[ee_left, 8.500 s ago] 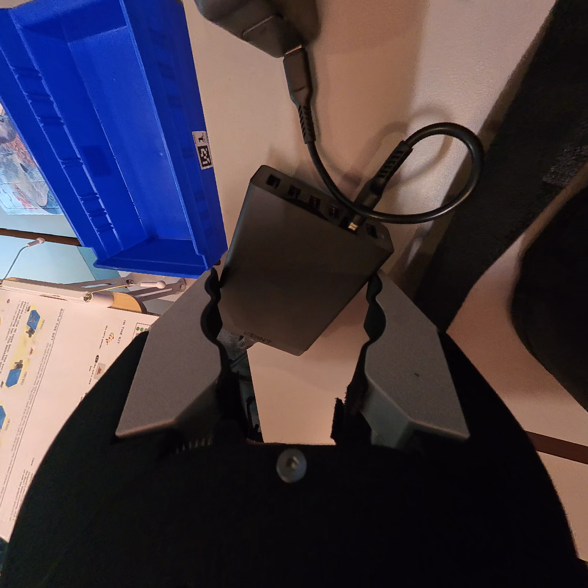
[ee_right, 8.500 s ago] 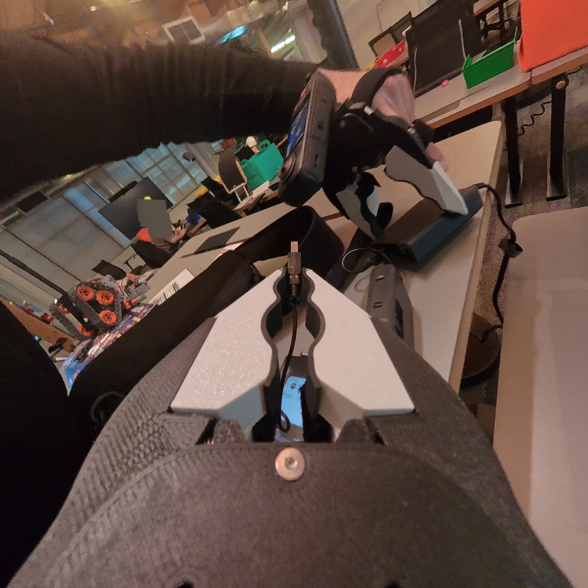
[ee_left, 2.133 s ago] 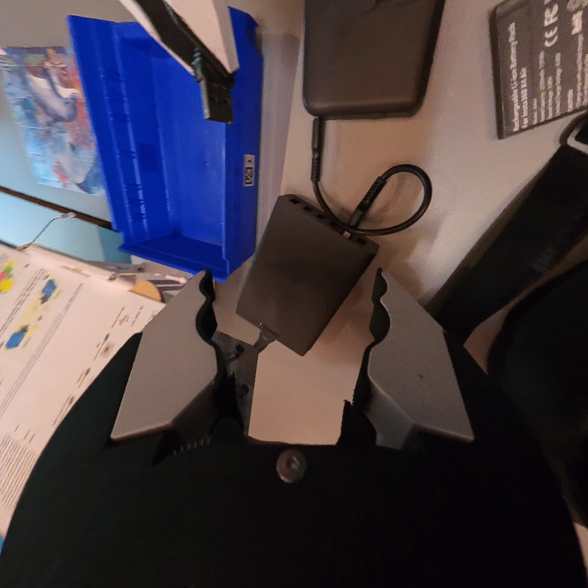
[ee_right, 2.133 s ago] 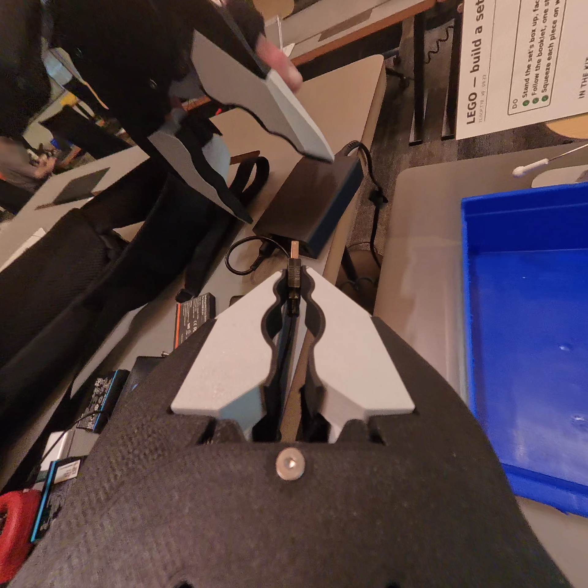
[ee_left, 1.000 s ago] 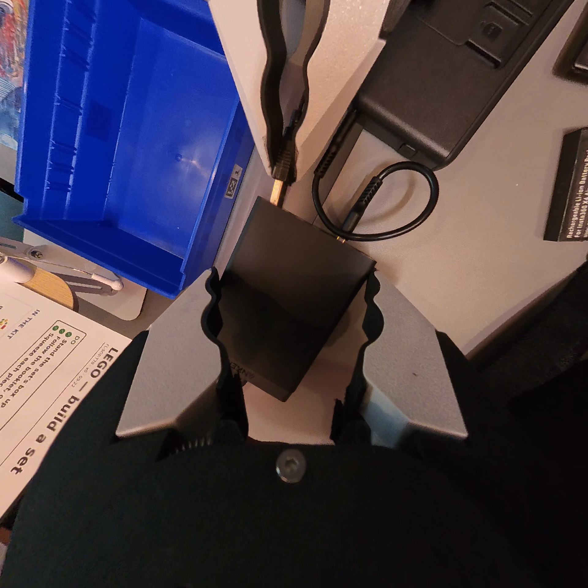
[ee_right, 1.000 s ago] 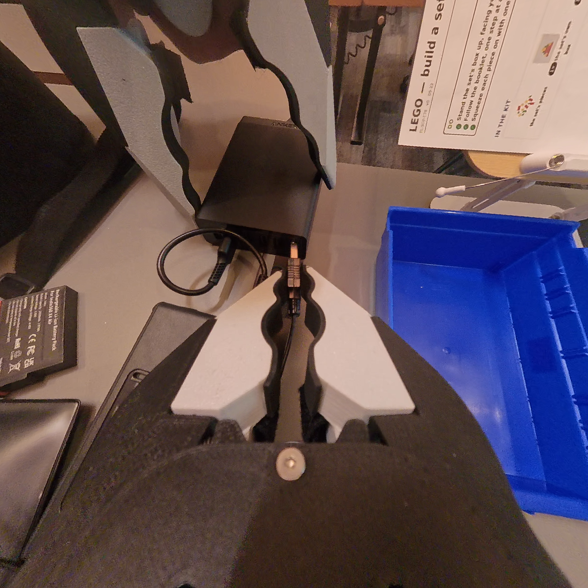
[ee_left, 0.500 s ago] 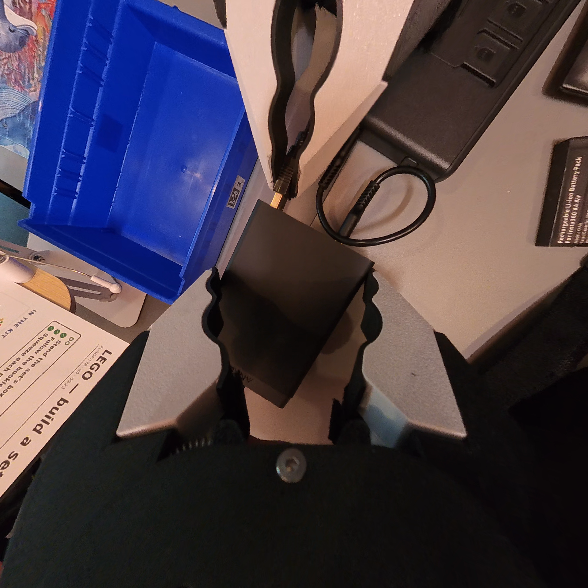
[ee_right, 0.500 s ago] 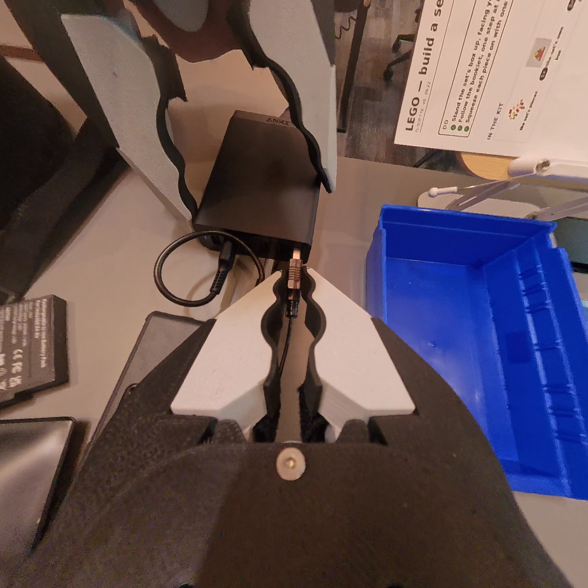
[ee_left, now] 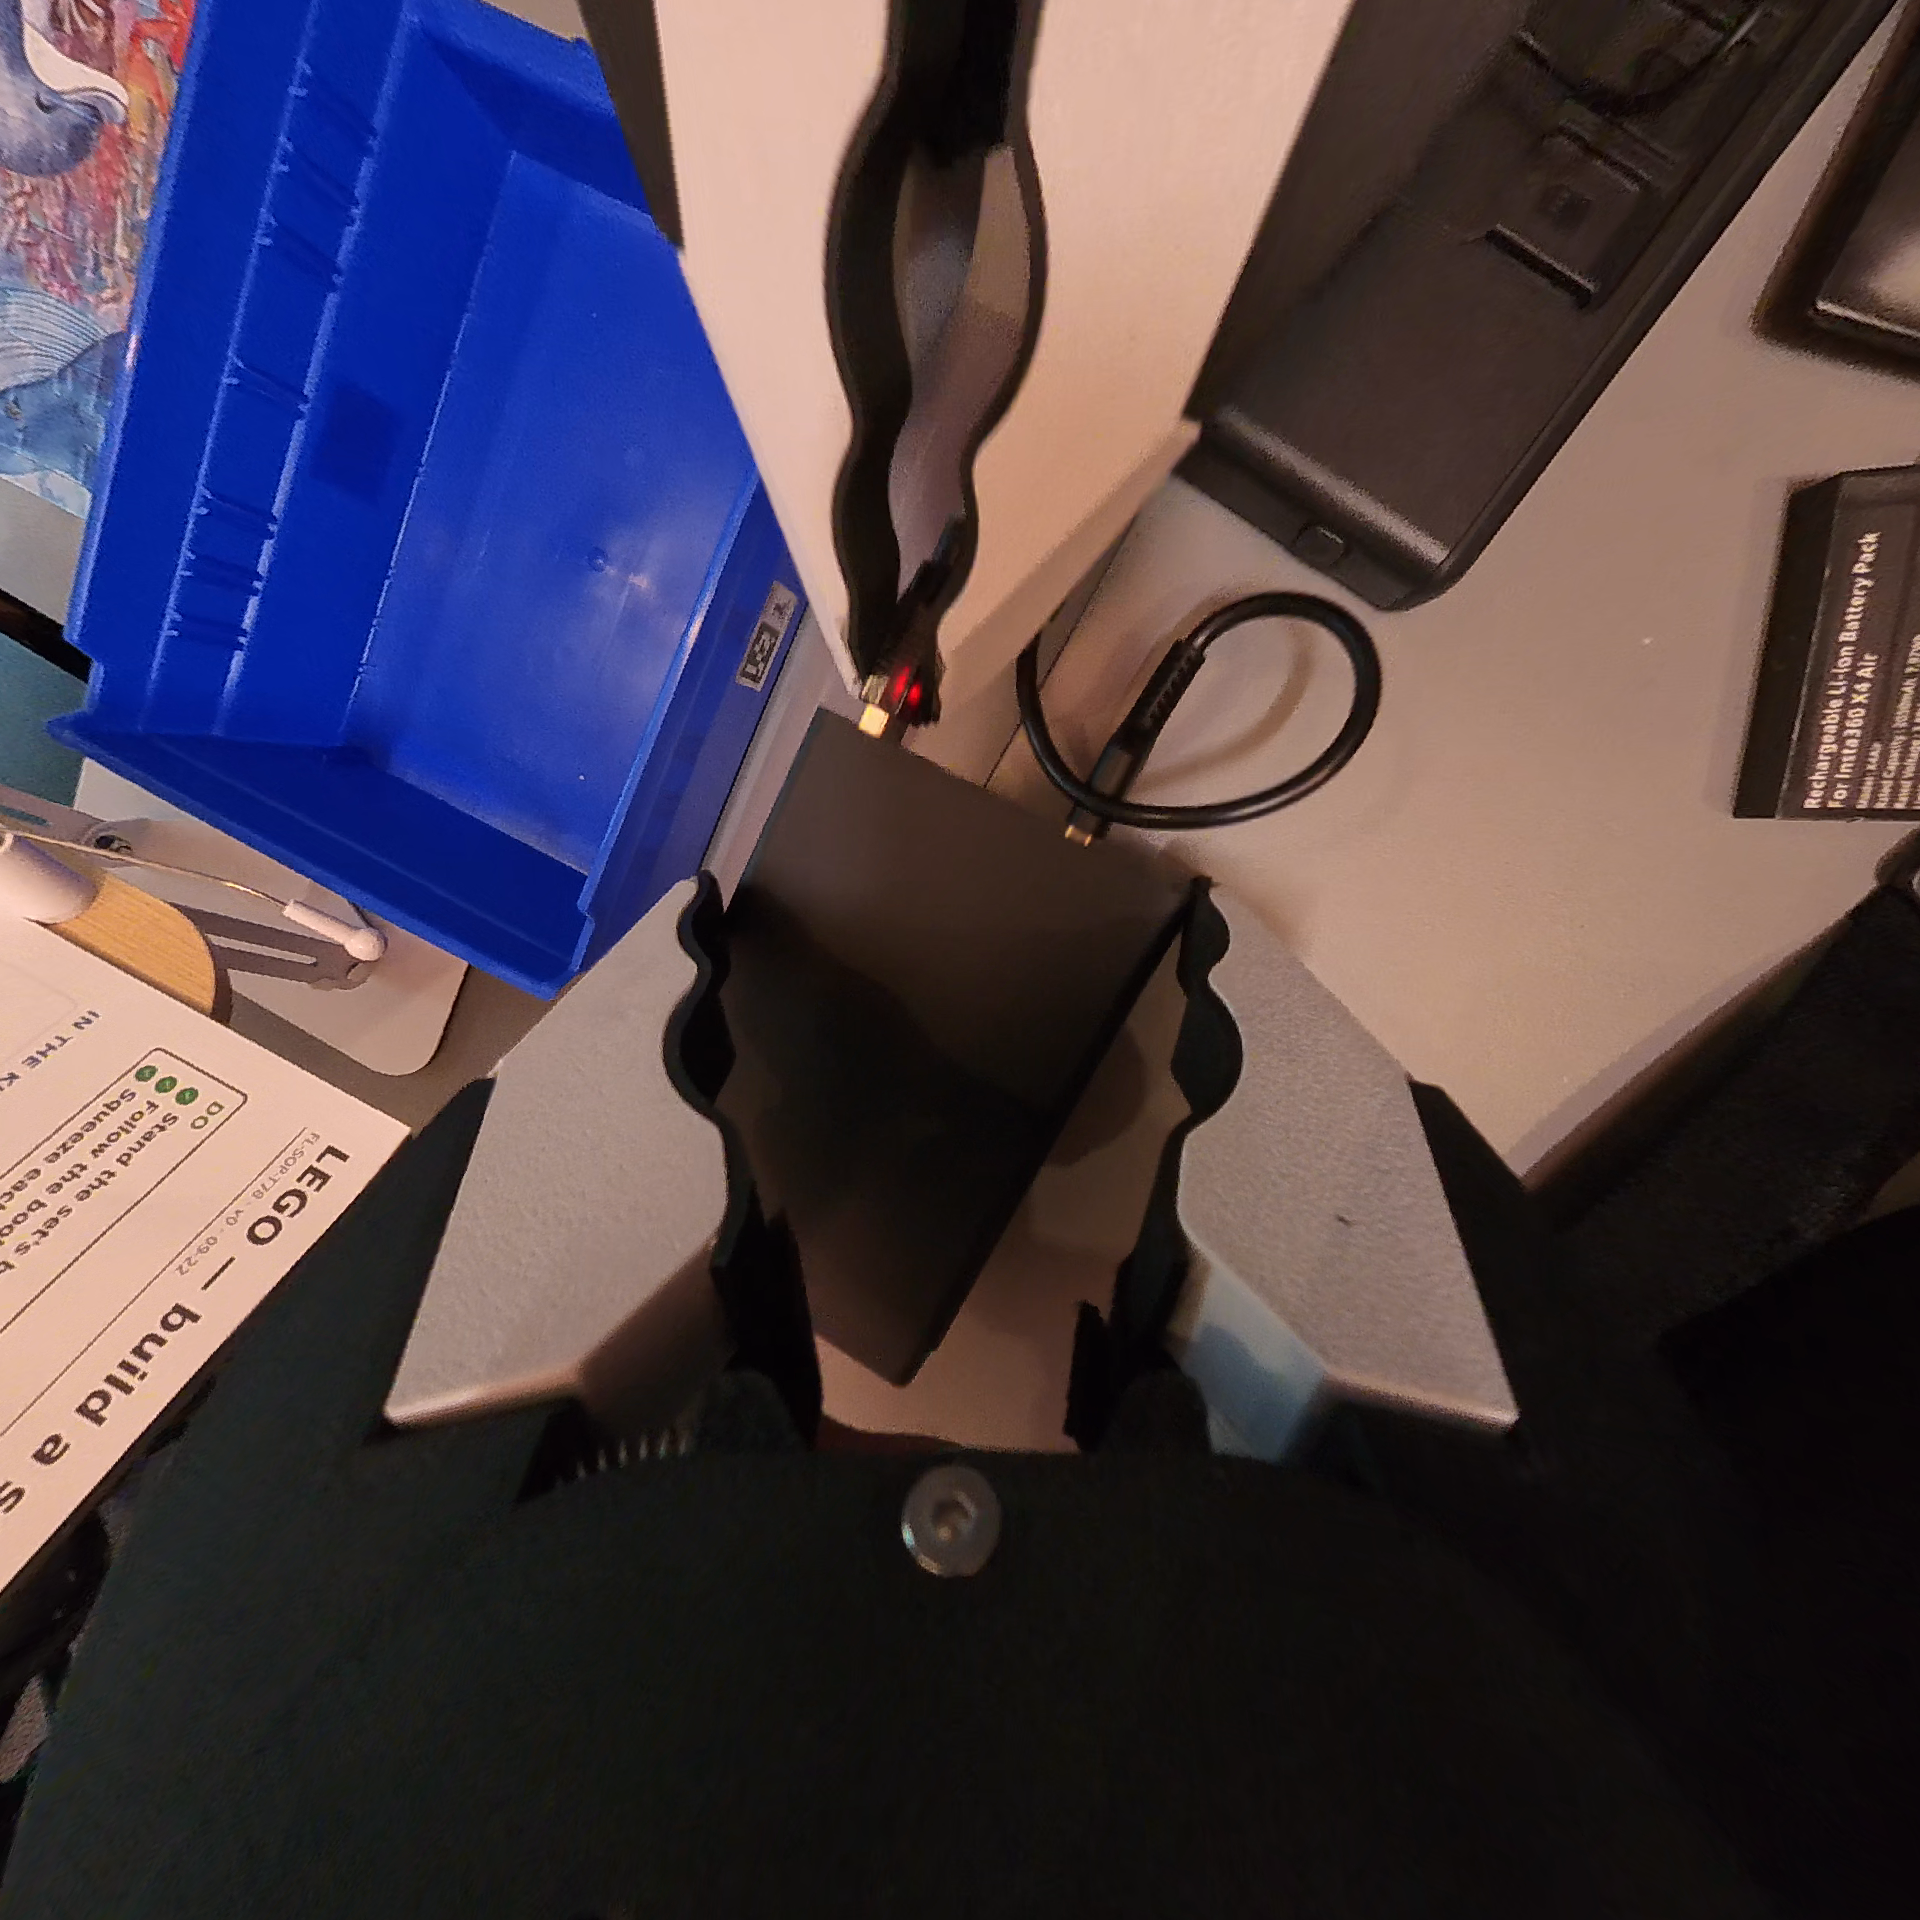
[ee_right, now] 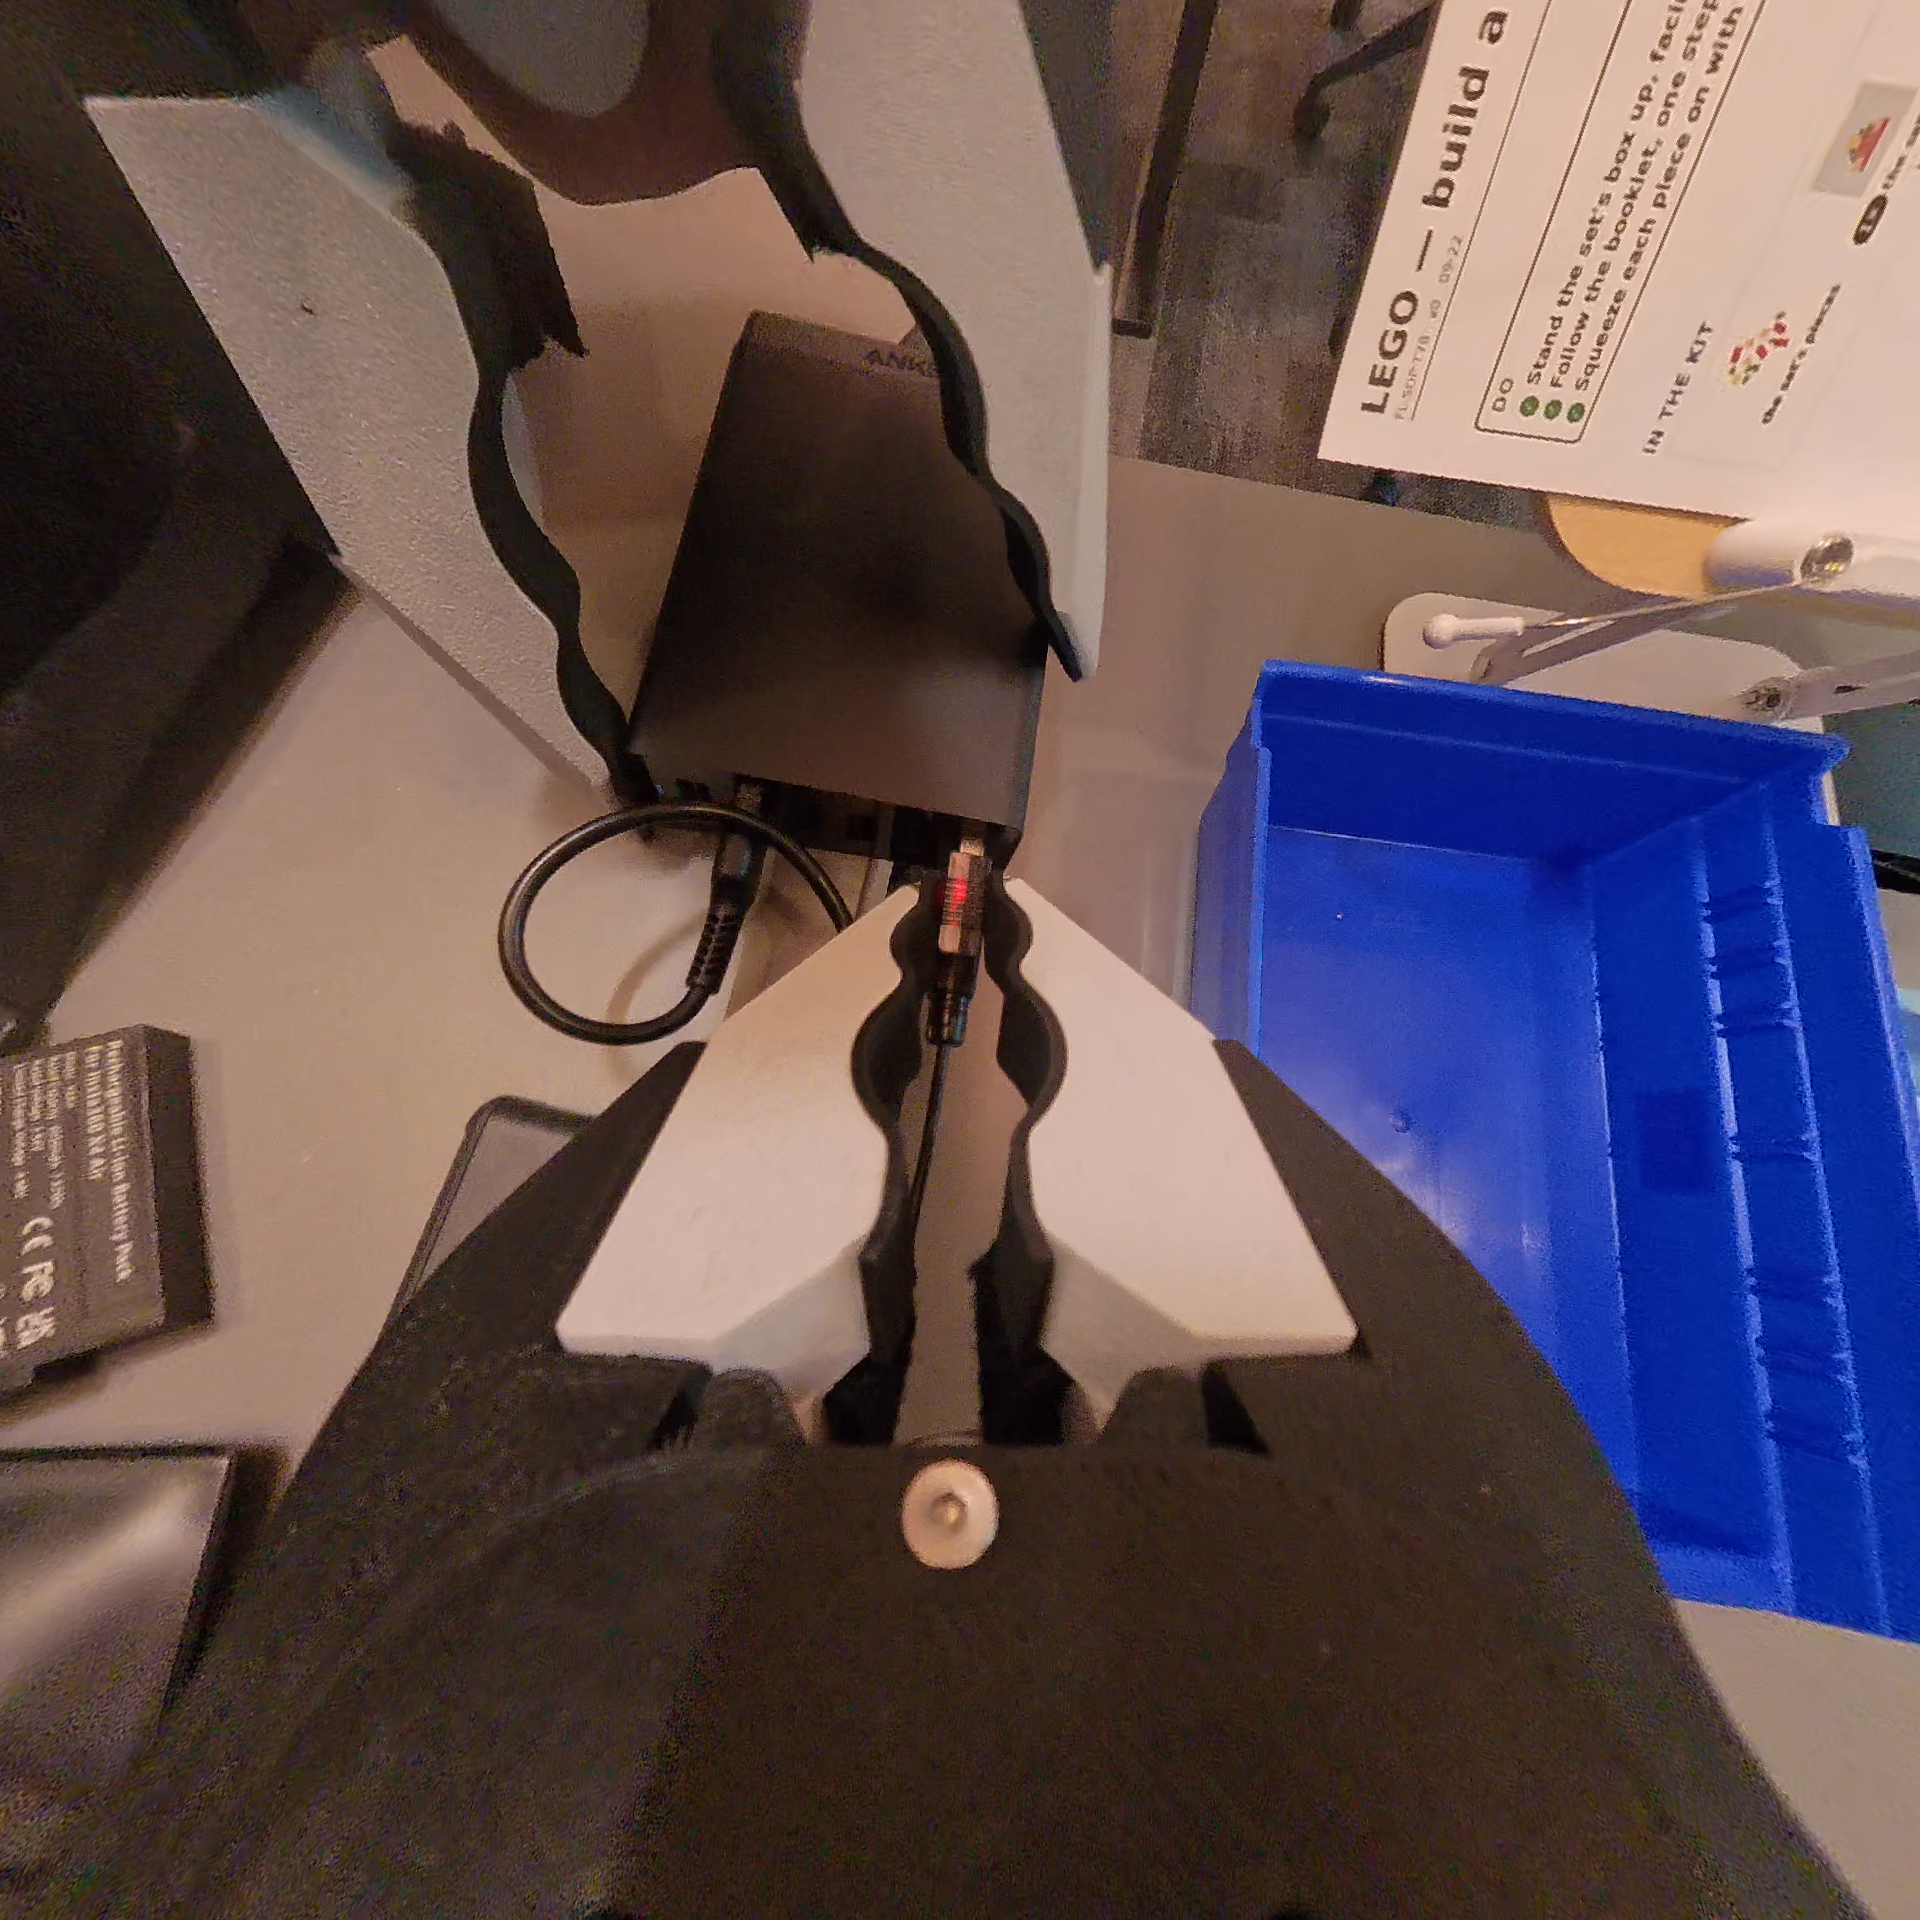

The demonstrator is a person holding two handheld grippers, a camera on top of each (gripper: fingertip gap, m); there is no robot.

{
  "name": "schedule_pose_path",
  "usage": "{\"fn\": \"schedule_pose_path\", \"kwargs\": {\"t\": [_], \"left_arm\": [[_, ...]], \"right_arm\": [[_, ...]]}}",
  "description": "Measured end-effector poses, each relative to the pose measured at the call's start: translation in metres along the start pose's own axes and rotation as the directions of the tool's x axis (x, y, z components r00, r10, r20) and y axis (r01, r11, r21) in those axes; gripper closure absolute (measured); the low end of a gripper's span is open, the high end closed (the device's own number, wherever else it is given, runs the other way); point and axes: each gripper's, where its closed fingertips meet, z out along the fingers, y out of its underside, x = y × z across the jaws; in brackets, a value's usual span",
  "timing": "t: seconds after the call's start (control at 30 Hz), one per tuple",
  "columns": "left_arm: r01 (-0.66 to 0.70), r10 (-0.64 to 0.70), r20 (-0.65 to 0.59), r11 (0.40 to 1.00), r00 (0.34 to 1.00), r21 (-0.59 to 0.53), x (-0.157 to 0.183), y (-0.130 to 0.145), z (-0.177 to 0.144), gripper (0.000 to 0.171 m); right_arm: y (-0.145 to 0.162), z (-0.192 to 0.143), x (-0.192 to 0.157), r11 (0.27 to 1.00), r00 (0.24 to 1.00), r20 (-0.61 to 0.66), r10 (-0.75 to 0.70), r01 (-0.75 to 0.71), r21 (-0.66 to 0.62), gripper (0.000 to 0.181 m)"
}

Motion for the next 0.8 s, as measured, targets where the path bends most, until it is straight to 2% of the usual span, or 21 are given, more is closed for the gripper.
{"fn": "schedule_pose_path", "kwargs": {"t": [0.1,0.2,0.37,0.8], "left_arm": [[0.003,-0.003,0.003,1.0,1.0,0.007,0.001,-0.001,0.0,0.087],[-0.01,0.01,0.0,1.0,1.0,0.021,0.006,-0.008,0.002,0.087],[-0.007,0.006,0.007,0.999,1.0,0.044,0.007,-0.01,0.002,0.086],[0.003,-0.004,0.016,0.997,1.0,0.072,0.009,-0.011,0.002,0.087]], "right_arm": [[0.001,-0.001,-0.001,0.999,0.997,0.063,0.032,-0.033,0.015,0.175],[0.004,-0.006,-0.002,0.999,0.998,0.046,0.033,-0.035,0.039,0.169],[0.009,-0.014,-0.006,0.996,0.993,0.086,0.076,-0.079,0.04,0.174],[0.009,-0.015,-0.008,1.0,0.998,0.059,0.015,-0.016,0.026,0.177]]}}
